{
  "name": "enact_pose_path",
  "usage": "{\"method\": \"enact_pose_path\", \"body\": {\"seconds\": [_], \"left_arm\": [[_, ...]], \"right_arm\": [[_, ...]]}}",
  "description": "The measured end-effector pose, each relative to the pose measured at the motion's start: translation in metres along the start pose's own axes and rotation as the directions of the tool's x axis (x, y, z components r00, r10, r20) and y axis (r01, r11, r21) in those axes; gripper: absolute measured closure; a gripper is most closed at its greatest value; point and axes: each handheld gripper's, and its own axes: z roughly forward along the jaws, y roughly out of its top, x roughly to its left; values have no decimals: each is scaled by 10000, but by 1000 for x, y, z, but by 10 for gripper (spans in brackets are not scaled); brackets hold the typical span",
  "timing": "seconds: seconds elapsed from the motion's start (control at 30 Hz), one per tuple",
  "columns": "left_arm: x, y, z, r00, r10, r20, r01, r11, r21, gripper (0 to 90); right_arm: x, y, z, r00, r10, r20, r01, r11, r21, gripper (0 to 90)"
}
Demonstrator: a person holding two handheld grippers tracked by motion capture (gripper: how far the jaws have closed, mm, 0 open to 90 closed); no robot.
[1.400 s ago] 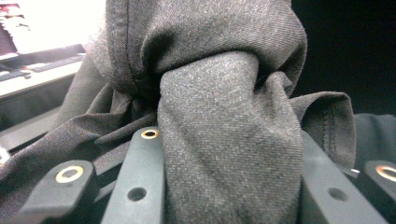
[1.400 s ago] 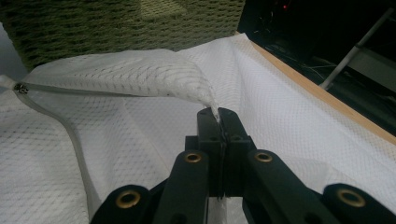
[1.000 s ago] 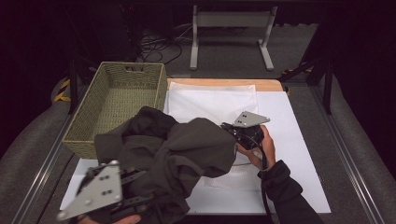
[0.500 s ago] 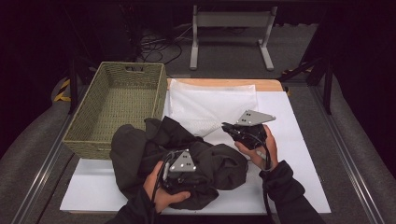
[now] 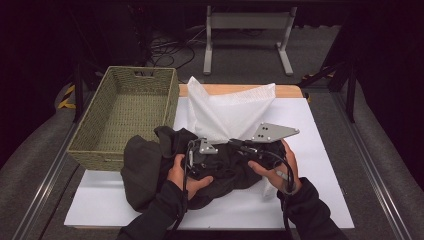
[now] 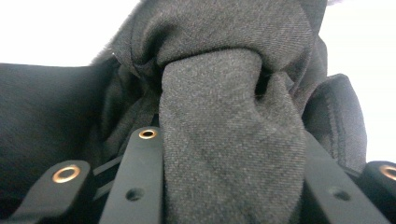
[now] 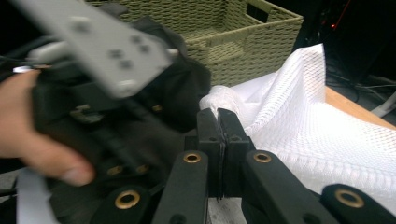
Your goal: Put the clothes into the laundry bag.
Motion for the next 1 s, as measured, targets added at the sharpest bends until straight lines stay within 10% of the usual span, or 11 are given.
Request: {"method": "enact_pose_path", "body": {"seconds": [0.17, 0.33, 0.53, 0.7, 0.83, 1.0], "left_arm": [[7, -1, -3, 9849, -1701, 323, 1729, 9749, -1403, 643], [7, -2, 2, 9836, -1798, 166, 1797, 9655, -1886, 603], [-6, -12, -15, 9994, 316, -141, -339, 9767, -2120, 308], [-20, -30, -55, 9784, 2064, -69, -2024, 9516, -2312, 168], [-22, -50, -80, 9622, 2721, 148, -2585, 9284, -2668, 141], [-24, -56, -44, 9562, 2881, 523, -2732, 9421, -1946, 113]], "right_arm": [[10, -8, -1, 9993, -263, -265, 274, 9988, 412, 891], [15, -30, 12, 9970, -758, -162, 770, 9926, 937, 890], [9, -47, 19, 9961, -834, 281, 785, 9864, 1447, 891], [12, -54, 22, 9956, -884, 325, 818, 9826, 1668, 891], [12, -57, 21, 9958, -849, 338, 779, 9821, 1712, 890], [15, -57, 22, 9962, -804, 345, 734, 9826, 1706, 890]]}}
